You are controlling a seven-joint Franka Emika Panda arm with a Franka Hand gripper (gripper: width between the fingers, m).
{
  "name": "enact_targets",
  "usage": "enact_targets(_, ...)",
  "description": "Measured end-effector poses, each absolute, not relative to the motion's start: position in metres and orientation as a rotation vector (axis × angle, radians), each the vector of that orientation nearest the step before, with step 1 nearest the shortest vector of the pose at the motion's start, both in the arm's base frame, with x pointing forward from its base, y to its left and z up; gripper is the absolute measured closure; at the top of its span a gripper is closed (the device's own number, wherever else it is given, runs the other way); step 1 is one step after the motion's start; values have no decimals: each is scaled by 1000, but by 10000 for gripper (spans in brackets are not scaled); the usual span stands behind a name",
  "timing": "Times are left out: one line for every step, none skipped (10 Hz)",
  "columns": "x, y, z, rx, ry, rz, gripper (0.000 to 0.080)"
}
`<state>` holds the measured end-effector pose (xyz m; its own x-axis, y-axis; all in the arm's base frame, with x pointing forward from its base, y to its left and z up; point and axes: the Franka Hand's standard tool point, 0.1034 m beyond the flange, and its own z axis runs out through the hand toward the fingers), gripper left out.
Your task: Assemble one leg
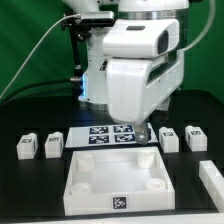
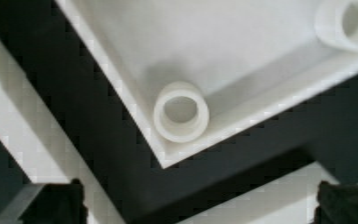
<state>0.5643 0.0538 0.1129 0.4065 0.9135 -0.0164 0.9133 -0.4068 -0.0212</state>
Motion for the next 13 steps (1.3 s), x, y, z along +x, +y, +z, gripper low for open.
enact_targets(552,48,109,-2514,-1878,18,150)
enact_targets(525,35,100,-2401,-2018,19,150)
enact_targets(503,18,87,-2244,-2183,20,150)
enact_targets(489,8,74,-2139,-2282,13,150)
enact_targets(475,-2,60,-2055,-2338,19,150)
enact_targets(468,-9,46,-2065,-2314,23,150)
enact_targets(464,-11,36,-2071,-2294,29,150)
enact_targets(460,-11,28,-2087,-2263,40,150)
enact_targets(456,-9,22,-2122,-2218,52,150)
enact_targets(454,-5,21,-2178,-2159,61,150)
enact_targets(452,-3,17,-2207,-2120,70,150)
enact_targets(450,-3,16,-2209,-2114,74,150)
enact_targets(450,-4,16,-2210,-2113,74,150)
